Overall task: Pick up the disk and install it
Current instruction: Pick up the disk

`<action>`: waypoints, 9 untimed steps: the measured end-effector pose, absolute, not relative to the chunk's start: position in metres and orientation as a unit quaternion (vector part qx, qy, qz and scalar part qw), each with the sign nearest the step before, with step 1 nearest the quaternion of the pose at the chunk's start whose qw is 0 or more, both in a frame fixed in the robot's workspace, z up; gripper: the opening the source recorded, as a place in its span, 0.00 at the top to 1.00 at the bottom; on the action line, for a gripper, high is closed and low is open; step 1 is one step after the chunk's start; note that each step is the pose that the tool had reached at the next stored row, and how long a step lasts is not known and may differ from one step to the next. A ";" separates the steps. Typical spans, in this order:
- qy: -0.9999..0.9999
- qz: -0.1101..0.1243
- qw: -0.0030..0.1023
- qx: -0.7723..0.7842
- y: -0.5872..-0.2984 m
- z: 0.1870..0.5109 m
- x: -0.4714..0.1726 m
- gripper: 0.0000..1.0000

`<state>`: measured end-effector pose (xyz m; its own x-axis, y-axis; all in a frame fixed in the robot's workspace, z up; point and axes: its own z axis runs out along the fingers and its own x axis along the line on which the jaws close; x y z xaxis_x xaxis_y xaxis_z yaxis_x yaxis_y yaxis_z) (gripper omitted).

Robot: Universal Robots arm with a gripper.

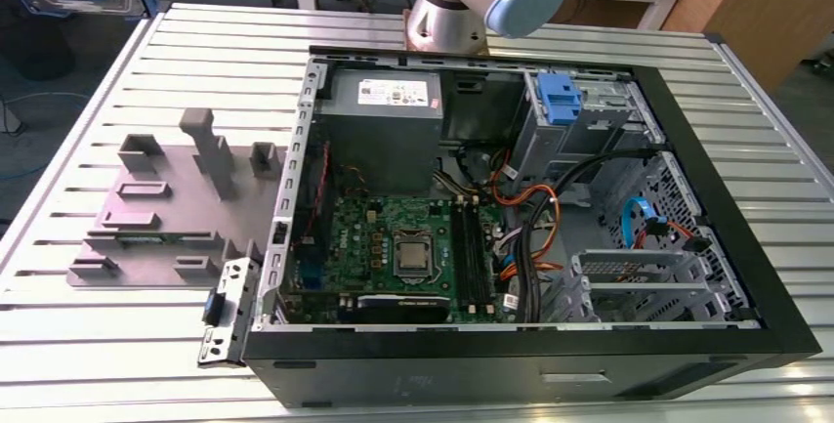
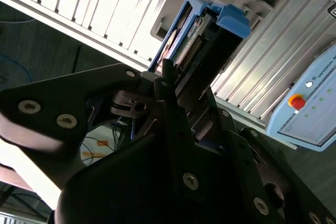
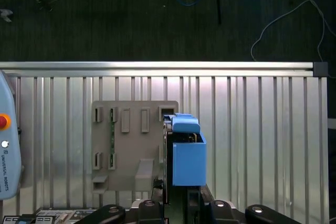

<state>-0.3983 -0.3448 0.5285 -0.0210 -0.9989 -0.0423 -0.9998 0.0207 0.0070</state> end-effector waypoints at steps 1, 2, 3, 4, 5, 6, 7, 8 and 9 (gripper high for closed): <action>0.714 0.017 0.013 -0.700 -0.345 0.528 -0.398 0.65; 0.714 0.017 0.013 -0.700 -0.345 0.528 -0.398 0.65; 0.714 0.017 0.013 -0.700 -0.345 0.528 -0.398 0.65; 0.714 0.017 0.013 -0.700 -0.345 0.528 -0.397 0.65; 0.714 0.017 0.013 -0.700 -0.345 0.528 -0.397 0.65; 0.714 0.017 0.013 -0.700 -0.345 0.528 -0.396 0.65; 0.714 0.017 0.013 -0.699 -0.345 0.528 -0.396 0.65; 0.714 0.017 0.013 -0.700 -0.345 0.528 -0.396 0.65; 0.714 0.017 0.013 -0.700 -0.345 0.528 -0.396 0.65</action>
<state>-0.3955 -0.3448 0.5285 -0.0210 -0.9989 -0.0423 -0.9998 0.0207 0.0070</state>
